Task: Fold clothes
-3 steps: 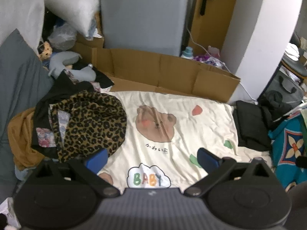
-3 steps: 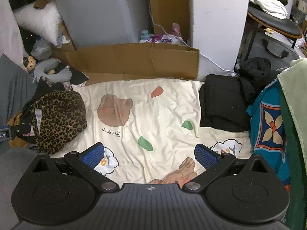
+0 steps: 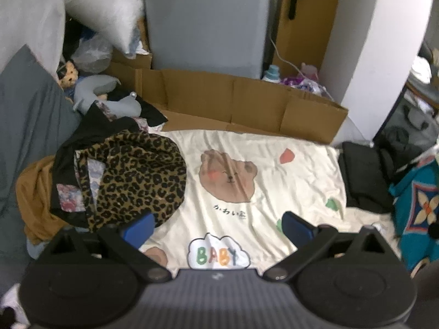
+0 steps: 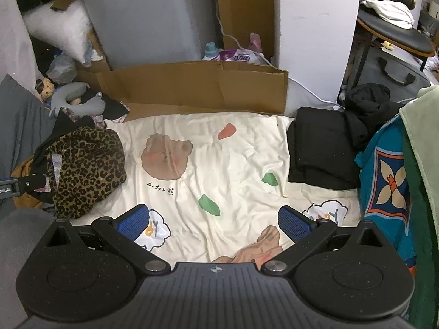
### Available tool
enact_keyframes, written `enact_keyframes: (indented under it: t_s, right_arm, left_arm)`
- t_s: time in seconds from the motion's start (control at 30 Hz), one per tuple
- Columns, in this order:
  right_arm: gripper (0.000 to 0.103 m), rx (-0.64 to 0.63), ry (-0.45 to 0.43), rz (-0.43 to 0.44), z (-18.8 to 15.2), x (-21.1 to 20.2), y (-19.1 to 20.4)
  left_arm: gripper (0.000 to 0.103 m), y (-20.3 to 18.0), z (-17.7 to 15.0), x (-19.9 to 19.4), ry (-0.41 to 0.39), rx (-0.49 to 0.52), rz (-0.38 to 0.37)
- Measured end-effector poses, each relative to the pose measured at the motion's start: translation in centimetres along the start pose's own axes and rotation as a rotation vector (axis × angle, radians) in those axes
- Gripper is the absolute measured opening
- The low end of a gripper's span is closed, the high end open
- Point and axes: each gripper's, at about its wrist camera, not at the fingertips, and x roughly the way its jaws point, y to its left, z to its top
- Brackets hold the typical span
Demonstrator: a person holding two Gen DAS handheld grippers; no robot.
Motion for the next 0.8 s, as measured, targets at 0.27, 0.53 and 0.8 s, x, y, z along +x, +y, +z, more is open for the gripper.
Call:
enact_keyframes:
  t_s: [0.27,0.53,0.8]
  right_arm:
    - [0.103,0.026,-0.034,0.019,-0.1,-0.4,0.3]
    - [0.103,0.019,-0.044,0.018,-0.2,-0.6,-0.1]
    - [0.103,0.036,-0.043,0.019,0.0,-0.6,-0.3]
  left_arm:
    - [0.1,-0.4,0.2,0.2,0.037,0.0,0.02]
    - [0.1,-0.2,0.4,0.0,0.035,-0.019,0.013]
    - [0.1,0.3,0.3,-0.1,0.033,-0.036,0.022]
